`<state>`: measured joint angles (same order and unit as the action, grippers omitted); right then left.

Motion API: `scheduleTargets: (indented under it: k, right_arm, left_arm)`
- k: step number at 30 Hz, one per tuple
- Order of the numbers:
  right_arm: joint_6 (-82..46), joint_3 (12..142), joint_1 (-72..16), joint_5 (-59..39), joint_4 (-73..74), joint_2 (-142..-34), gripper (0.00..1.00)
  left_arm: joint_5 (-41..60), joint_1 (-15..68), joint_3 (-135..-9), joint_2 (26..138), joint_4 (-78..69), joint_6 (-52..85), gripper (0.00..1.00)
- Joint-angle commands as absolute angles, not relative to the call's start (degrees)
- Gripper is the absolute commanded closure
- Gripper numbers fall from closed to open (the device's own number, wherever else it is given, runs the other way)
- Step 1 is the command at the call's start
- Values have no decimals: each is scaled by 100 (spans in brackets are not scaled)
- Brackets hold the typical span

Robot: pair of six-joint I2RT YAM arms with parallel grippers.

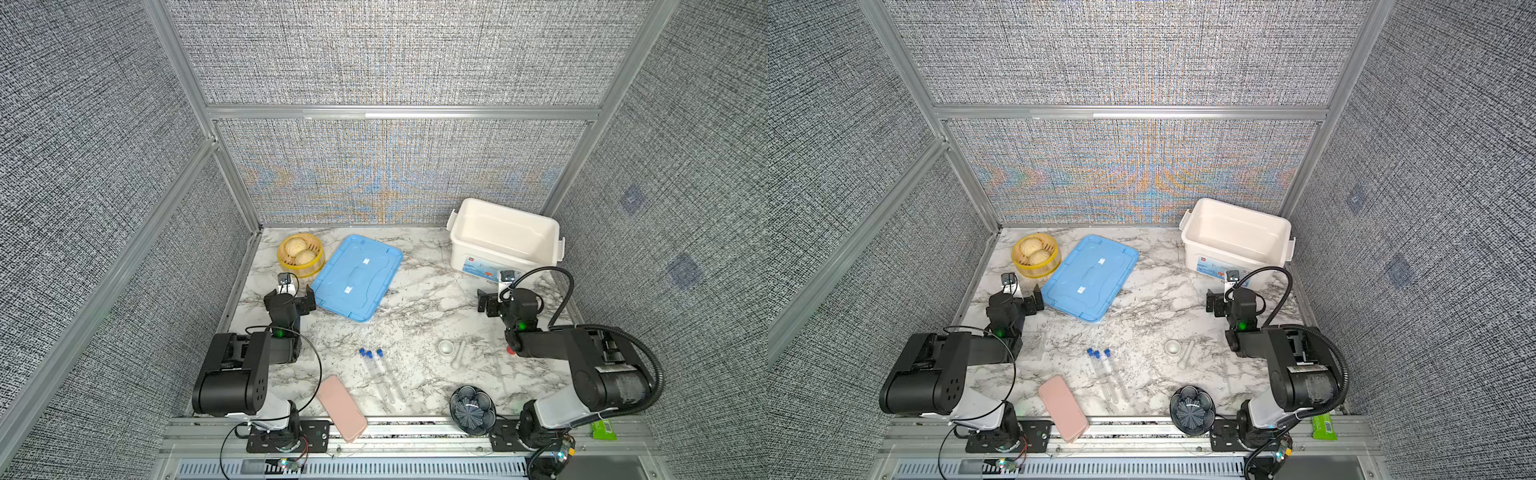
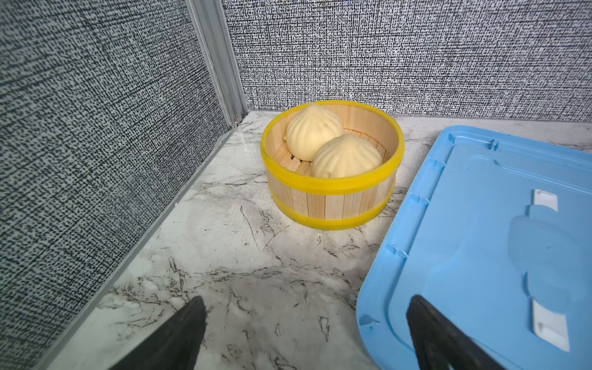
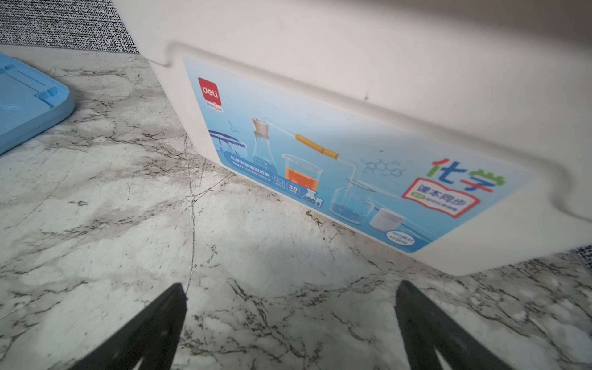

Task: Organize the chemistry lab equipment

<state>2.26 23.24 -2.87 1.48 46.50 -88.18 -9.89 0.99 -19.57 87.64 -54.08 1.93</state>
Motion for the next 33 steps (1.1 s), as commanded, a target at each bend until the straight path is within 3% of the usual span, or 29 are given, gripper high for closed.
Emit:
scheduleTargets:
  k: [1,15,22,25,28,33]
  right_arm:
    - [223,2312,-288,165,4781,-8799,1]
    - [224,2308,-287,151,4827,-8774,1]
    - [211,2234,-335,398,4397,-8172,1]
    - [-45,2043,-559,1110,3963,-7440,1]
    - [-579,2411,-771,1667,2273,-6522,1]
    - [-733,3134,-1453,2780,750,-5576,1]
  left_arm:
    - [-919,102,-1952,8755,-5527,219,1]
    - [-914,102,-1954,8748,-5525,220,1]
    - [-800,110,-1552,8277,-5896,133,1]
    - [-709,112,-1732,7576,-4892,97,1]
    - [-327,112,-2219,6842,-3186,-171,1]
    - [-915,122,-2925,6055,-1115,774,1]
